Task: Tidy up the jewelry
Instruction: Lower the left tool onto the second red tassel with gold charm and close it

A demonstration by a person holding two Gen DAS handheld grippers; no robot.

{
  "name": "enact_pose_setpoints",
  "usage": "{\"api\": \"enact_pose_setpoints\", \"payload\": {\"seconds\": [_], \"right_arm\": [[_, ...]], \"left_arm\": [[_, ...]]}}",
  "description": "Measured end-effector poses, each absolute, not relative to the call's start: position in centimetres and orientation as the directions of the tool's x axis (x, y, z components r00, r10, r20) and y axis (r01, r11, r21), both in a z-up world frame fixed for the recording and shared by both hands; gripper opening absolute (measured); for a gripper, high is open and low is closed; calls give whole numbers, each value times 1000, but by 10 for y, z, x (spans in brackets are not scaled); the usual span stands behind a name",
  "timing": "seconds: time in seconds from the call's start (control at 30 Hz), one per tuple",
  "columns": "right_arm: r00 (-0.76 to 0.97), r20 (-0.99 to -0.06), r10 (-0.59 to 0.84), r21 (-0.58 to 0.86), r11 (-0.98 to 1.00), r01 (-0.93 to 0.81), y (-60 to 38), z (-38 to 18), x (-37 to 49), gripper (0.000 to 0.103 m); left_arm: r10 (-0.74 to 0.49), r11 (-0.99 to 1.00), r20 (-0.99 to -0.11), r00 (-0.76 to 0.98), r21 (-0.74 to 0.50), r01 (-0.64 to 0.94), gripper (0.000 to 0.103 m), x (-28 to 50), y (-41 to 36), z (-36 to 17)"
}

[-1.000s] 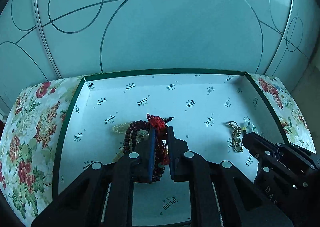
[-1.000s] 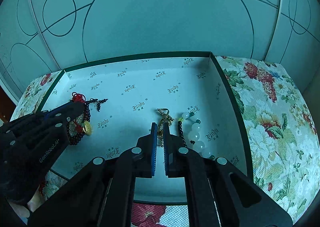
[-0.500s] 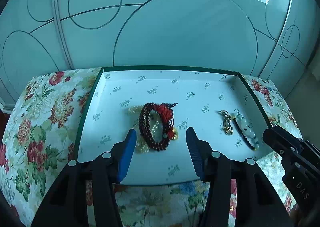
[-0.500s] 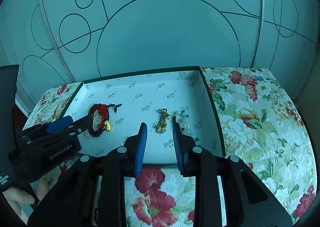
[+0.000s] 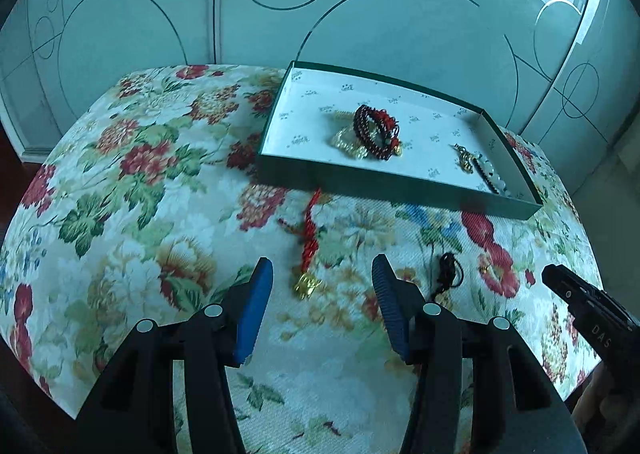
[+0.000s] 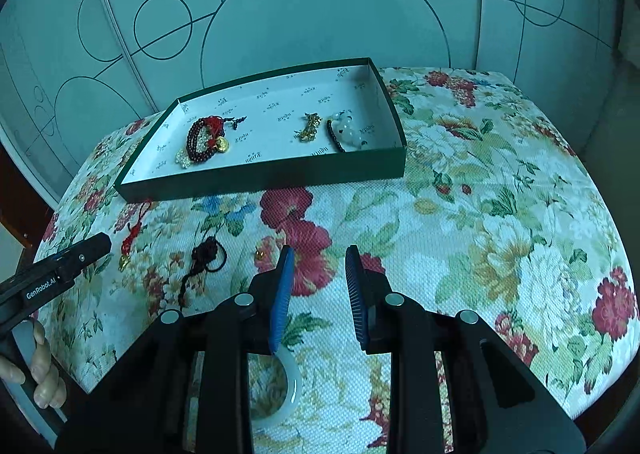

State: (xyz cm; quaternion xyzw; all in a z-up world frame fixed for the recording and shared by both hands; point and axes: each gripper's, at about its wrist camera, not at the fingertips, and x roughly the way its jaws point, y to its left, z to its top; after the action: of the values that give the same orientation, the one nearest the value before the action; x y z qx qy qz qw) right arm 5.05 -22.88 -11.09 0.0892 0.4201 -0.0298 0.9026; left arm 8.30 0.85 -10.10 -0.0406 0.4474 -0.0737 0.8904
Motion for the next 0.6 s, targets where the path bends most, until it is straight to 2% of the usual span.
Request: {"api": "enact_pose_setpoints", "payload": {"seconds": [0.27,0.6], "right_arm": [[641,-768,19,135,982,133,-225,-112,35,26],[638,-769,27,138,983,125,-221,-114,40,26]], "left_arm": [[-150,988,-811,565,-147,51,52,62,27,-114],[-146,989,-809,569,-136,60,52,73,22,-116]]}}
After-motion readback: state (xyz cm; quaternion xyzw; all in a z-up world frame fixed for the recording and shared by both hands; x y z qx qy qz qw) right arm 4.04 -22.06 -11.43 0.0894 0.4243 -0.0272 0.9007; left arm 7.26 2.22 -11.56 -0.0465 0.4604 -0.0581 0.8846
